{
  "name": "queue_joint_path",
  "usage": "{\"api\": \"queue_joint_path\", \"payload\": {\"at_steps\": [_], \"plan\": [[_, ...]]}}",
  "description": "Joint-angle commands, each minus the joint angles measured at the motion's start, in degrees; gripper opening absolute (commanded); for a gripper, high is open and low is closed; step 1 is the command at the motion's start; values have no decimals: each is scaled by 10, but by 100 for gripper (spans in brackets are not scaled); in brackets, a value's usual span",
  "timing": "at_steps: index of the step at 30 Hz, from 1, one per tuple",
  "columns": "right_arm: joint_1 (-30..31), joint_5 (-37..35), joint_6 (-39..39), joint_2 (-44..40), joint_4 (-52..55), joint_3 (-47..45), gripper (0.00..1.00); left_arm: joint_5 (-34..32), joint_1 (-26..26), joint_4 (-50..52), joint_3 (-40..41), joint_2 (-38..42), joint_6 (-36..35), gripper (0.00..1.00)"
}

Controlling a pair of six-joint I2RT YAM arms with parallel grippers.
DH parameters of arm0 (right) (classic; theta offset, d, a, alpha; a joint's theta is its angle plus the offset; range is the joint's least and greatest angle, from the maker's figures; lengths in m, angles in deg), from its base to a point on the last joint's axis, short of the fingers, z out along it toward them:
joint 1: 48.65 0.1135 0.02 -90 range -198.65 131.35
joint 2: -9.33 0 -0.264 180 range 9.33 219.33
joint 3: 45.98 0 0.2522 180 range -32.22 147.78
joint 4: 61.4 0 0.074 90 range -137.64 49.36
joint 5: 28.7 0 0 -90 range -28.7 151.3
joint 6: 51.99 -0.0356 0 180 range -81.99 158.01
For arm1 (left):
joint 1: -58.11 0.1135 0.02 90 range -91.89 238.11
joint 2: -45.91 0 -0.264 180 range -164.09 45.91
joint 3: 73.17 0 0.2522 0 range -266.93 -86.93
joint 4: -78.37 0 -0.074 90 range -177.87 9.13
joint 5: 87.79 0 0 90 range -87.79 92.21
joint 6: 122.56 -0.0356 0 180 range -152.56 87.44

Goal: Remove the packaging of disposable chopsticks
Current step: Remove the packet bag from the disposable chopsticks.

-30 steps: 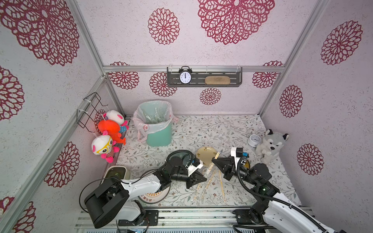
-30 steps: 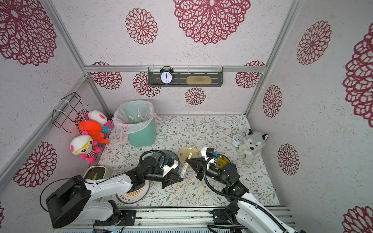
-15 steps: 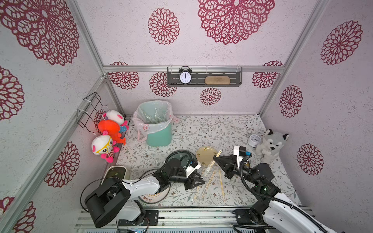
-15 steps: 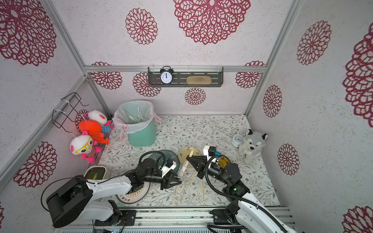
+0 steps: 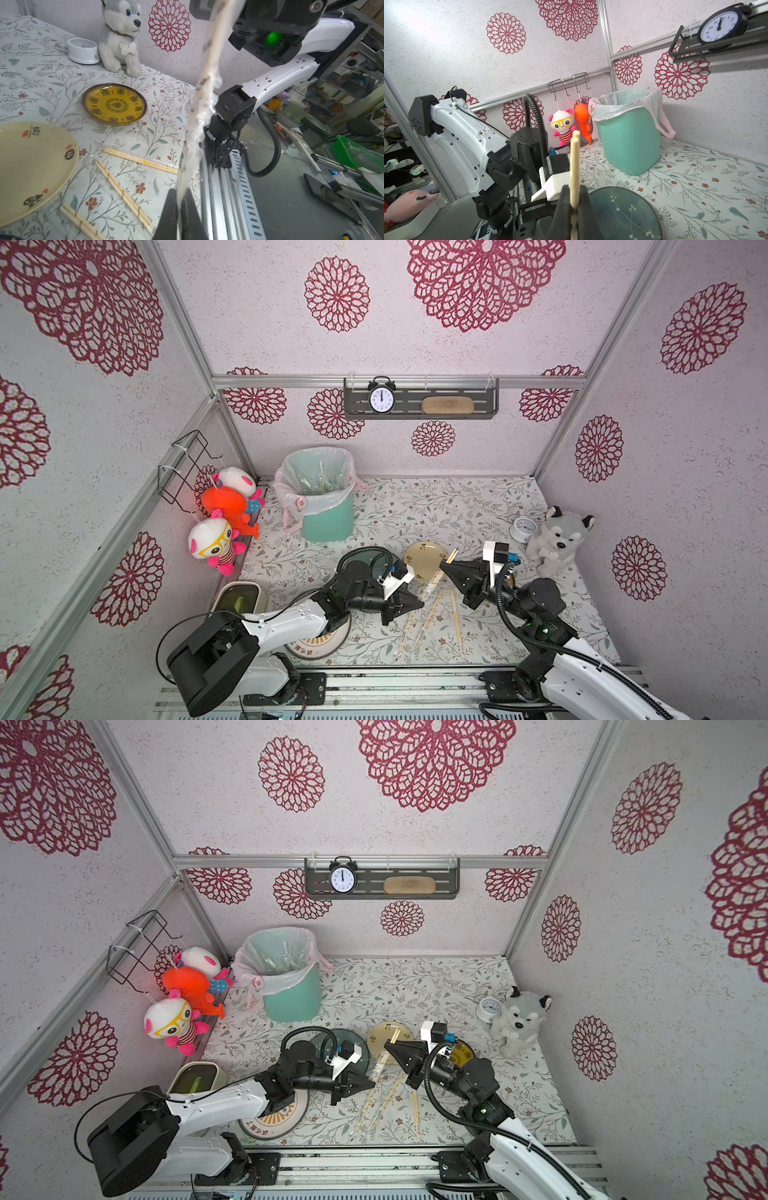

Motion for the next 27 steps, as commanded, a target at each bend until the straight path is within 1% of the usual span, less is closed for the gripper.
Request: {"api": "queue_joint_path", "payload": {"at_steps": [1,4,7,9,10,12,14,17,22,27], "plan": [[-3,3,0,-12,-14,-2,0,8,3,-18,-3,-11,-2,0],[-3,-9,0,-20,-12,-2,0,6,3,-10,0,-20,-4,0],[-5,-17,10,-26,6,8,0,-22,7,-37,22,-28,6,0],[-9,-27,10,-28,14,16,0,-30,15,-61,39,-32,17,0],[-11,-31,11,-28,24,24,0,-25,17,-66,44,-36,17,0],[-17,-32,16,-25,46,40,0,-38,19,-66,54,-43,16,0],[-21,-30,16,-24,47,46,0,-38,20,-71,62,-56,19,0],[-24,-32,15,-26,48,51,0,-36,20,-104,83,-79,33,0],[-27,-36,17,-35,55,53,0,-37,20,-187,122,-123,58,0],[-31,-53,21,-51,75,67,0,-28,20,-263,139,-158,81,0]]}}
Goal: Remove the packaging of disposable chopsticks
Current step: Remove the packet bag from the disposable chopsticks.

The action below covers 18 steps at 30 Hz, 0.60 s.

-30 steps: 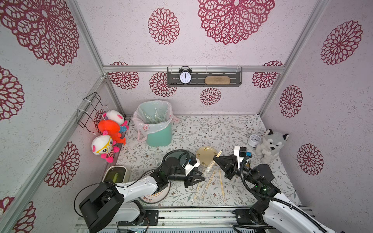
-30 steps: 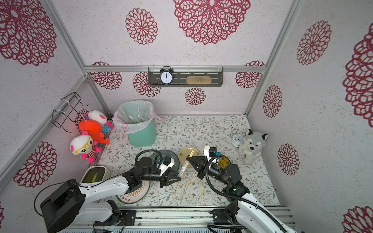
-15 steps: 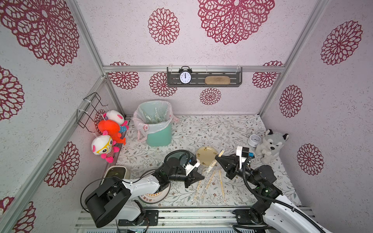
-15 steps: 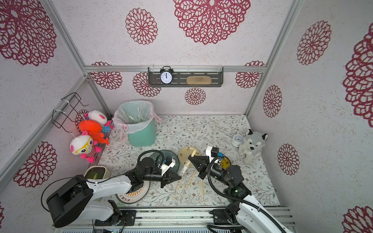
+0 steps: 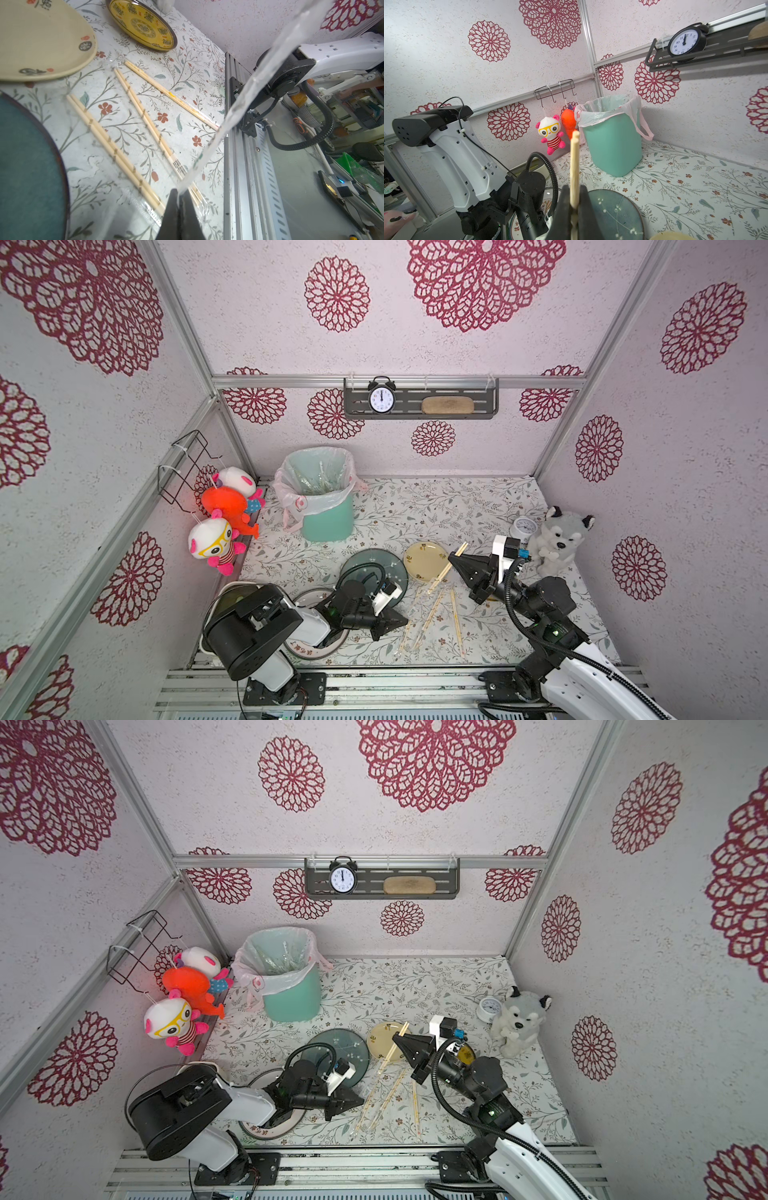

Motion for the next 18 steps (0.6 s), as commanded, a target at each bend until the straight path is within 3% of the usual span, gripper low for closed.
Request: {"api": "queue_joint_path", "payload": {"at_steps": [1,7,11,18], "plan": [[-6,-22,18,-12,1,38,0,7,5,-96,9,-12,25,0],[-29,-74,43,-19,76,101,0,-35,5,13,-18,41,3,0],[-50,-54,37,-6,112,169,0,-46,10,43,-16,66,-8,0],[-51,-96,43,14,225,242,0,-61,34,-7,9,97,21,0]]}}
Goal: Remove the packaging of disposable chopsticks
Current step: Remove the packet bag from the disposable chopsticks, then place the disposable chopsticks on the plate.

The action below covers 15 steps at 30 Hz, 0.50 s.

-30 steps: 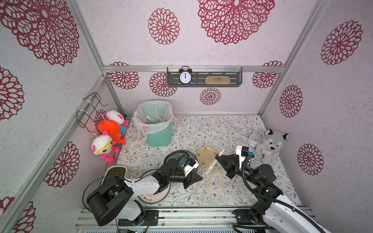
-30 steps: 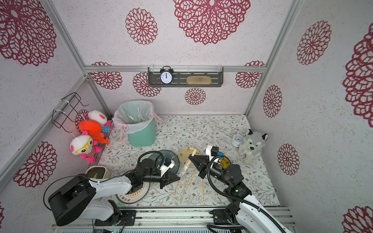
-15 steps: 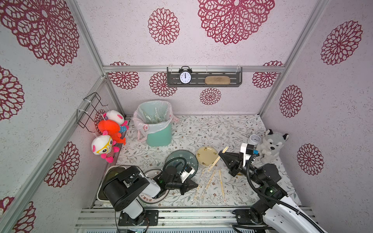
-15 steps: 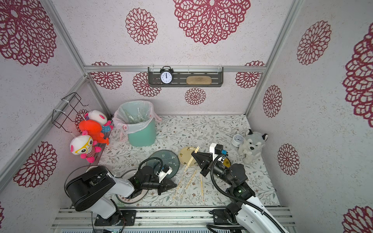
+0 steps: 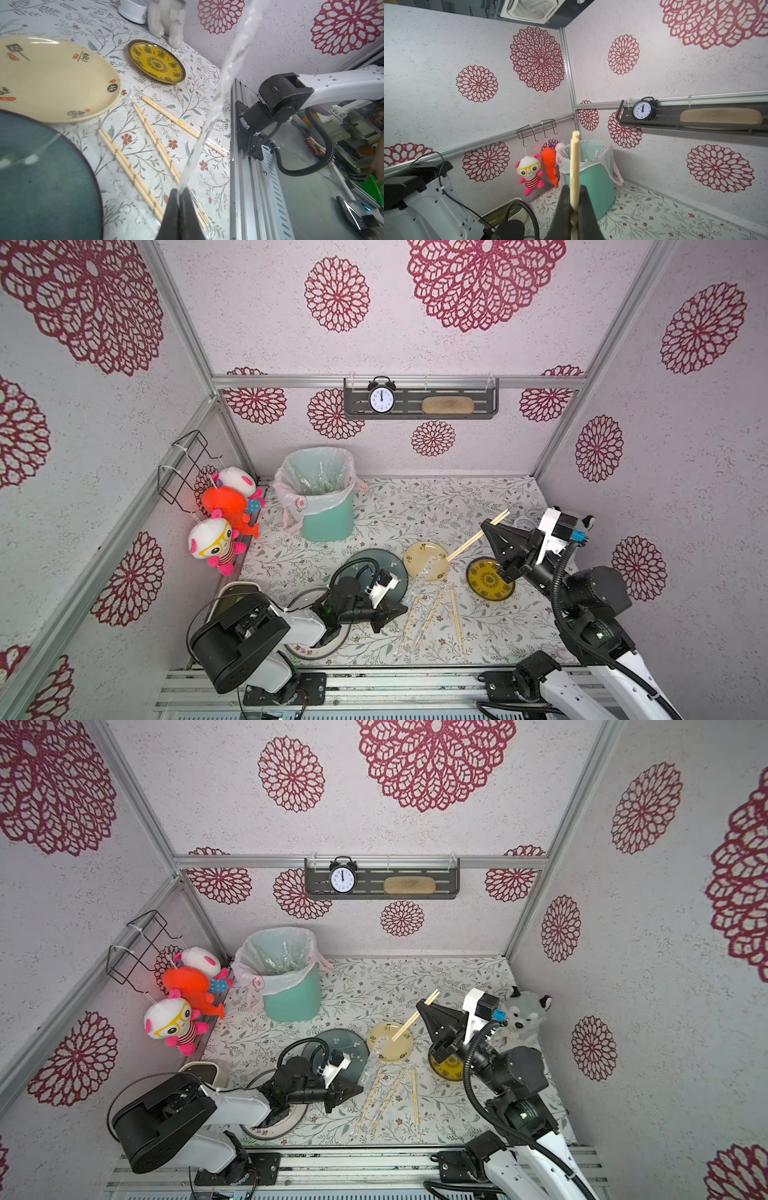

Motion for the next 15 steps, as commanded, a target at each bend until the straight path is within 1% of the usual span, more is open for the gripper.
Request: {"api": "queue_joint_path", "payload": {"at_steps": [1,3,5,7,9,12,15], "plan": [[-2,-61,11,4,94,22,0,-17,16,-9,9,45,15,0],[-2,-141,-6,9,189,40,0,-50,19,47,-6,105,19,0],[-2,-223,-24,31,298,67,0,-91,19,146,-34,163,3,0],[-2,-291,-35,76,408,101,0,-116,20,201,-58,208,-4,0],[-2,-354,-42,128,498,127,0,-137,22,261,-89,233,-9,0],[-2,-404,-54,189,595,149,0,-175,22,305,-116,248,-9,0],[-4,-414,-57,249,646,155,0,-202,23,324,-119,266,-7,0]]}}
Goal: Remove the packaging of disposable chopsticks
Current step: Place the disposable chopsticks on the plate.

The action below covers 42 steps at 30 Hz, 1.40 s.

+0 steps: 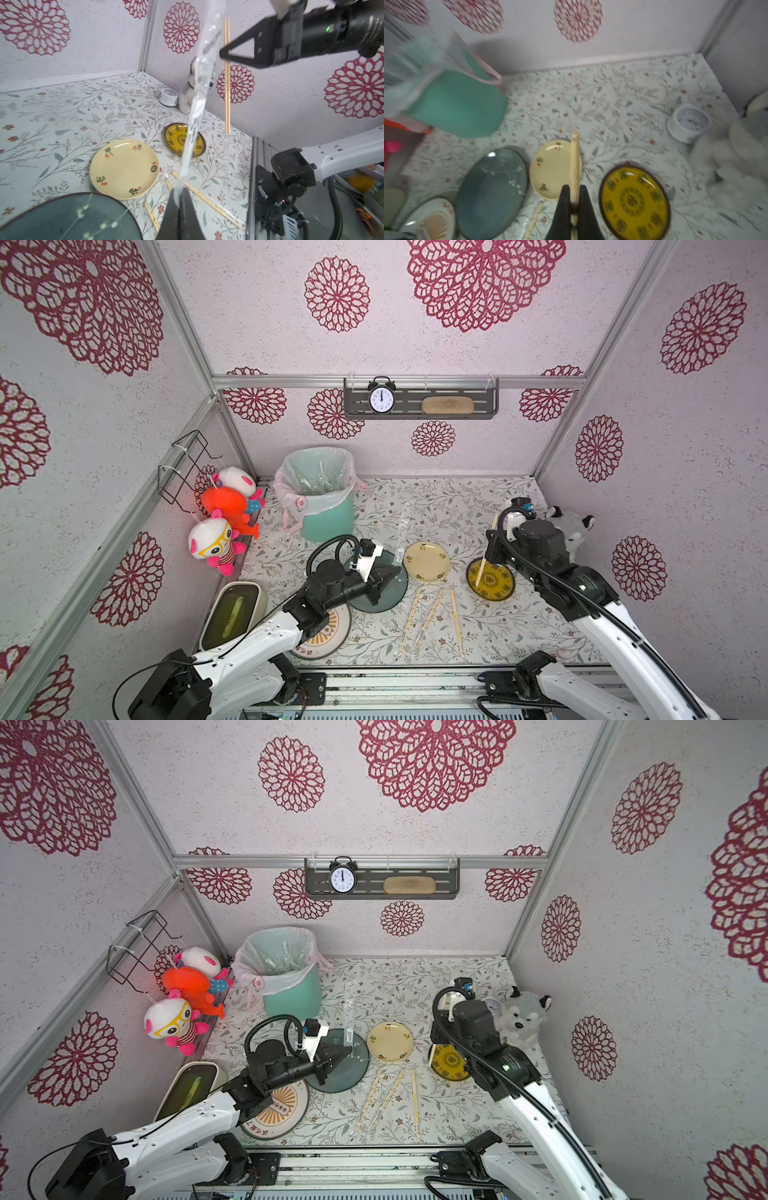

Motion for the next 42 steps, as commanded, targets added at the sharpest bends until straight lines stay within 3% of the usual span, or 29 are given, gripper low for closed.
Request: {"api": "queue_joint_path", "payload": {"at_steps": [1,12,19,28,42], "plan": [[-7,-64,-15,50,141,14,0,-46,5,78,2,17,-5,0],[-125,-32,76,335,155,66,0,-4,5,118,-5,58,-13,0],[-177,31,118,443,93,94,0,6,5,118,-9,53,-19,0],[-186,62,122,499,84,111,0,7,5,104,-7,29,-25,0],[-192,85,118,493,88,100,3,5,5,121,-5,42,-30,0]]}}
